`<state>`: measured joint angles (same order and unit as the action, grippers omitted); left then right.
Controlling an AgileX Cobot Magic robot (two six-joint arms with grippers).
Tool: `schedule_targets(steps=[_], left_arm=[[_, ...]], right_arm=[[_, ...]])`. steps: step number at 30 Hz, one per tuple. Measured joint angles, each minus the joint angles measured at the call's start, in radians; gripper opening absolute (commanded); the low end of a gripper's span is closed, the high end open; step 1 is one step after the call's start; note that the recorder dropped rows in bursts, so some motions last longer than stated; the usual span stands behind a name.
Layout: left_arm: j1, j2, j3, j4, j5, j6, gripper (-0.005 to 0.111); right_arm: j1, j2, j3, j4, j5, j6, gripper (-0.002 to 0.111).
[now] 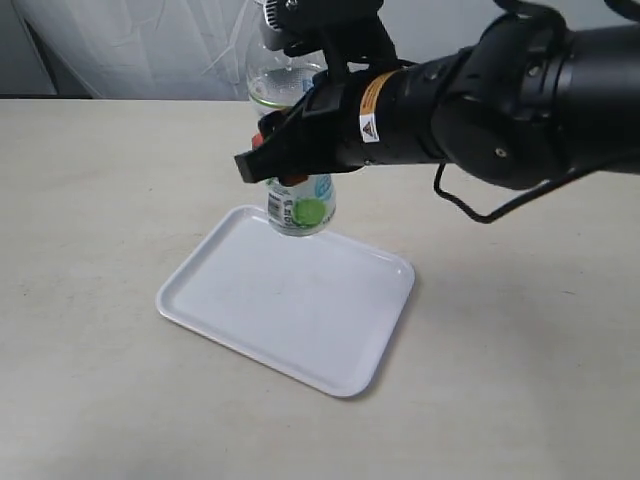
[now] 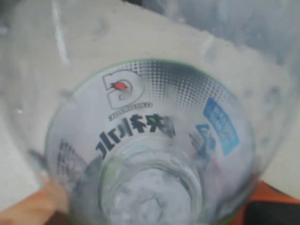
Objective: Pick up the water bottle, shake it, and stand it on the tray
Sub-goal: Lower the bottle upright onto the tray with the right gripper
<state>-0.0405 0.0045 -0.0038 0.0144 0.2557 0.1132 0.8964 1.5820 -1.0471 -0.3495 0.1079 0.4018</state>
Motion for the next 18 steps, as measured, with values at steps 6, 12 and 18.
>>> schedule_targets(steps=[6, 12, 18], left_arm=[[0.000, 0.000, 0.000, 0.002, 0.000, 0.000, 0.000], [0.000, 0.000, 0.000, 0.002, 0.000, 0.000, 0.000], [0.000, 0.000, 0.000, 0.002, 0.000, 0.000, 0.000]], right_arm=[[0.004, 0.002, 0.125, -0.007, -0.275, -0.021, -0.001], [0.004, 0.099, 0.154, -0.007, -0.360, -0.119, -0.001], [0.004, 0.224, 0.157, 0.108, -0.466, -0.274, -0.001]])
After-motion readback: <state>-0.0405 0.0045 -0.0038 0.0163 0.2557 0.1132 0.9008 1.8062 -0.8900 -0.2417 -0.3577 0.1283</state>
